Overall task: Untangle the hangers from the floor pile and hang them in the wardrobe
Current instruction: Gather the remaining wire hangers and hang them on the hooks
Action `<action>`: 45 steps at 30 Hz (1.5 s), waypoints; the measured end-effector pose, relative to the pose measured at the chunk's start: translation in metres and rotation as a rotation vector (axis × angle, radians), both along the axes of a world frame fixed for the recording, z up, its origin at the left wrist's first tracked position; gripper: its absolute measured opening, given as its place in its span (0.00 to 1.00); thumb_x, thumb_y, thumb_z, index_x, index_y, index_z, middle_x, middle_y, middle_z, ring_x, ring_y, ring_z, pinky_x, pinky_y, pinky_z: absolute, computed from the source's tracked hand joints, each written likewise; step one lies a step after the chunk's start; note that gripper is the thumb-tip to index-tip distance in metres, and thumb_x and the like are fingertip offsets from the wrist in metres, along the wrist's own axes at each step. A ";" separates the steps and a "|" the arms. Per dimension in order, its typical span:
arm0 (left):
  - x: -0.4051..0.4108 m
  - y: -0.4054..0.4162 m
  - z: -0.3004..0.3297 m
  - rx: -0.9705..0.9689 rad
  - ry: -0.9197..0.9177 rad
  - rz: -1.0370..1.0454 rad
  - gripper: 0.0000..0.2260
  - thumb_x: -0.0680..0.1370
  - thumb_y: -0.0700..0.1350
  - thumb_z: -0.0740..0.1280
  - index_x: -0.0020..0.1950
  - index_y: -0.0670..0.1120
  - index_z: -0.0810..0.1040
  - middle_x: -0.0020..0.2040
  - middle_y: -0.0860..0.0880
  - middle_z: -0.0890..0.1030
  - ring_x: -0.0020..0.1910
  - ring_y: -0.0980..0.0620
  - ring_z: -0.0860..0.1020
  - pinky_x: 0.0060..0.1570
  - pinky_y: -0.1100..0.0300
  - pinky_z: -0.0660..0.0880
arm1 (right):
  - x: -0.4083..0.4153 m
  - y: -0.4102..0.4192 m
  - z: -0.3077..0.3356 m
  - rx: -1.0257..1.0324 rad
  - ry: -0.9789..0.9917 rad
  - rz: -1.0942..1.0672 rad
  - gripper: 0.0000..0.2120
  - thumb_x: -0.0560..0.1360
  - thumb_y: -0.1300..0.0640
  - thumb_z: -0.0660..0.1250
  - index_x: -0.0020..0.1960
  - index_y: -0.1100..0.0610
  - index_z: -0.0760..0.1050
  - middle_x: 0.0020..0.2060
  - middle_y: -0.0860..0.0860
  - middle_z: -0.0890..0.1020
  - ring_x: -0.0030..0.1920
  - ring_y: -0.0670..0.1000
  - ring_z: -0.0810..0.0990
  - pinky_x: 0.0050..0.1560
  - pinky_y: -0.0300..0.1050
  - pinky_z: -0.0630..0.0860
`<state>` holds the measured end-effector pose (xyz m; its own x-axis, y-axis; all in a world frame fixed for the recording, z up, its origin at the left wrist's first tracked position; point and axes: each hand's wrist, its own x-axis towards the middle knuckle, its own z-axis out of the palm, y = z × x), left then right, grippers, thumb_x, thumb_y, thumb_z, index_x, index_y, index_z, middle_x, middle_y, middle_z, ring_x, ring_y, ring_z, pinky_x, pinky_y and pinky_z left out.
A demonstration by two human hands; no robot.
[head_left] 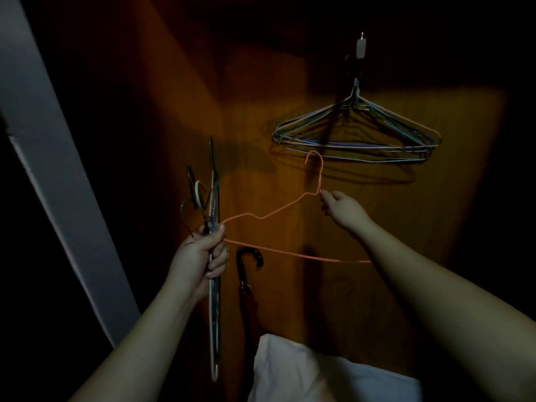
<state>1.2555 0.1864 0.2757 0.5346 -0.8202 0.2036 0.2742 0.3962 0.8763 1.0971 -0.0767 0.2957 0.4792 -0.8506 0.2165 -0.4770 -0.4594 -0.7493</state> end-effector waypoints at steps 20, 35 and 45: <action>-0.007 -0.053 0.059 0.127 0.047 0.175 0.07 0.83 0.43 0.58 0.48 0.43 0.73 0.34 0.50 0.70 0.18 0.60 0.63 0.14 0.69 0.56 | -0.090 -0.044 0.067 -0.216 -0.282 -0.145 0.19 0.81 0.44 0.58 0.59 0.55 0.80 0.49 0.50 0.79 0.52 0.51 0.76 0.50 0.45 0.70; -0.029 -0.089 0.121 0.105 0.111 0.201 0.09 0.83 0.42 0.56 0.46 0.43 0.71 0.34 0.50 0.68 0.17 0.59 0.63 0.15 0.69 0.56 | -0.085 -0.089 0.156 -0.137 -0.350 -0.217 0.22 0.80 0.41 0.58 0.61 0.56 0.79 0.51 0.52 0.81 0.52 0.53 0.78 0.54 0.50 0.76; -0.037 -0.100 0.136 0.107 0.138 0.202 0.09 0.83 0.41 0.55 0.46 0.43 0.71 0.33 0.50 0.67 0.18 0.59 0.62 0.15 0.69 0.57 | -0.055 -0.111 0.199 -0.184 -0.311 -0.250 0.22 0.82 0.45 0.56 0.64 0.60 0.76 0.59 0.56 0.80 0.61 0.56 0.76 0.50 0.44 0.67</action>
